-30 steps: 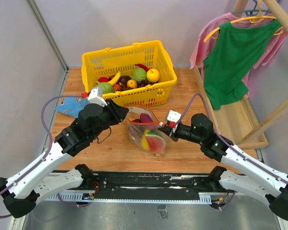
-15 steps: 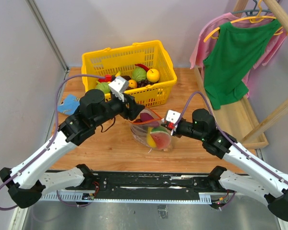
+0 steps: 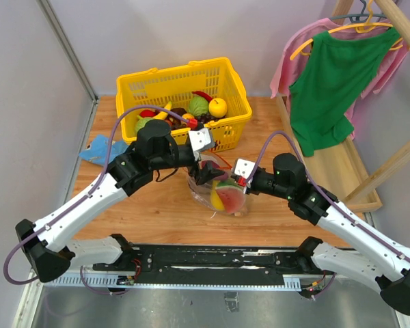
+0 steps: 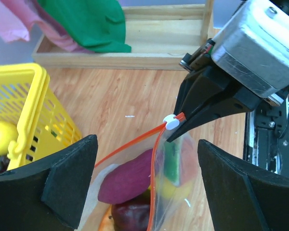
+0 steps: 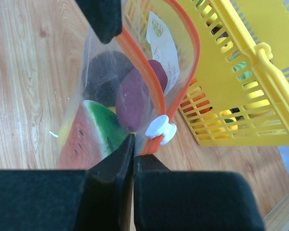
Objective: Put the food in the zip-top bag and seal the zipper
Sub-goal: Zip the zipper food storage bag at the center of the board.
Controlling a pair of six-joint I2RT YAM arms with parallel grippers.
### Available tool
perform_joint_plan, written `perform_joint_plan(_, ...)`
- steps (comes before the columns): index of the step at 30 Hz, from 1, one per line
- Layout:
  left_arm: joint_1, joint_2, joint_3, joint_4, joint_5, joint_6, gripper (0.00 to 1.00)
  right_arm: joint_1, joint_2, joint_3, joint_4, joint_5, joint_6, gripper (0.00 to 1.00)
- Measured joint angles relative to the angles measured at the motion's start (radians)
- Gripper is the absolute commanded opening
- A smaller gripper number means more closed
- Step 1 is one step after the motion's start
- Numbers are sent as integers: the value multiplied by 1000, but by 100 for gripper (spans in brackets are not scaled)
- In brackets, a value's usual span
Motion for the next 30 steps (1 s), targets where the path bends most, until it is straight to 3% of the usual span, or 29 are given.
perform_joint_plan(8,0,64,-13,26,115,180,87,0,0,0,-17,-1,-17,1)
perform_joint_plan(18,0,211,13,-23,184,292,76,0,0,6,-46,-3,-47,1)
perform_joint_plan(26,0,250,65,-52,206,330,34,0,-2,14,-59,-1,-74,1)
perform_joint_plan(30,0,251,66,-63,208,339,23,0,-3,14,-60,6,-87,1)
